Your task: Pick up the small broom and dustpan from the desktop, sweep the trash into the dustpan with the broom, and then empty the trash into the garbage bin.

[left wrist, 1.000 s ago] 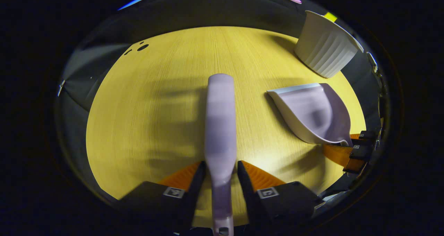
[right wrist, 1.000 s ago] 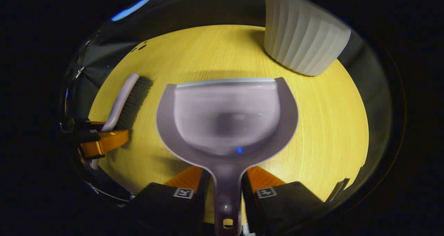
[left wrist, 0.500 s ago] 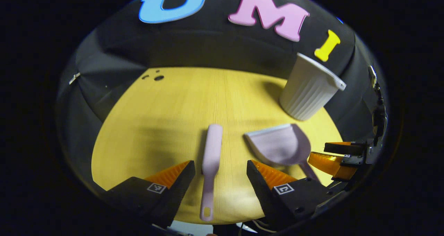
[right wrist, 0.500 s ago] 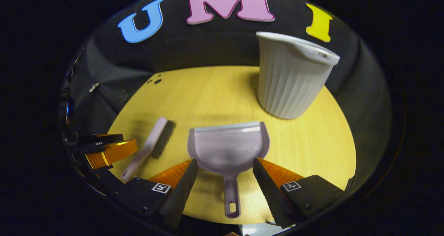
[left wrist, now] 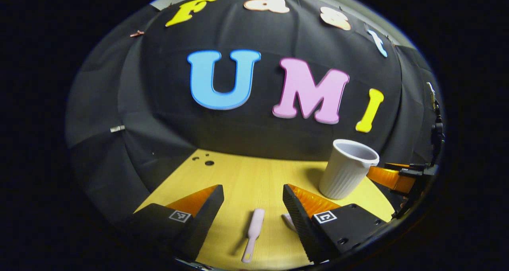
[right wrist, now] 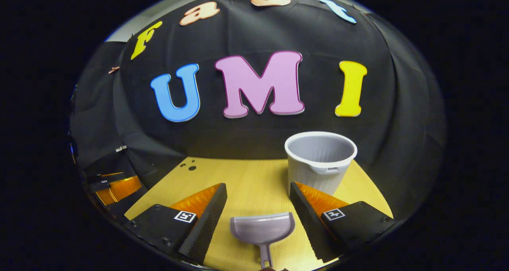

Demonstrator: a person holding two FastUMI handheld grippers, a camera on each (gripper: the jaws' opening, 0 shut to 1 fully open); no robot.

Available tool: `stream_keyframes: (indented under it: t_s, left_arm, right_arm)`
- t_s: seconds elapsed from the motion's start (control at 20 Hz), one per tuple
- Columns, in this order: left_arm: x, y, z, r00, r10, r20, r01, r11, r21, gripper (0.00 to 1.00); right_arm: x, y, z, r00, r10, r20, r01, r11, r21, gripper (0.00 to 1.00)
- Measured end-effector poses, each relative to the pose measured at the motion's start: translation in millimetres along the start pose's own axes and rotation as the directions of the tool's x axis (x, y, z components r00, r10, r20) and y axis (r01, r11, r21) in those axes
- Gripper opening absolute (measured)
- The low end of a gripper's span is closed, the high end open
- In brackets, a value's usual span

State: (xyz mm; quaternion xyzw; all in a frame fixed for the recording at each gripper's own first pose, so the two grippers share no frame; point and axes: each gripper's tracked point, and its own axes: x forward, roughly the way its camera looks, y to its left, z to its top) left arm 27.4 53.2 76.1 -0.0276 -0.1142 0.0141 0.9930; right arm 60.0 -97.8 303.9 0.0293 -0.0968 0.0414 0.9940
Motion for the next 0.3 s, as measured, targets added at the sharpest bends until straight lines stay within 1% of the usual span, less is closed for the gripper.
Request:
stream_keyframes:
  t_s: [0.1, 0.2, 0.3]
  left_arm:
    - [-16, 3, 19, 0.997, 0.018, 0.079, -0.019, 1.0, 0.008, 0.96]
    - [-31, 2, 30, 0.99, 0.024, 0.136, -0.028, 0.999, 0.028, 0.96]
    - [-39, -1, 37, 0.986, 0.013, 0.169, -0.022, 0.998, 0.051, 0.96]
  right_arm:
    - [-12, 6, 21, 0.997, 0.012, 0.071, -0.011, 1.0, -0.023, 0.99]
    - [-20, 9, 36, 0.991, 0.012, 0.132, -0.004, 0.998, -0.063, 0.99]
    - [-29, 13, 40, 0.987, 0.017, 0.159, -0.003, 0.996, -0.088, 0.99]
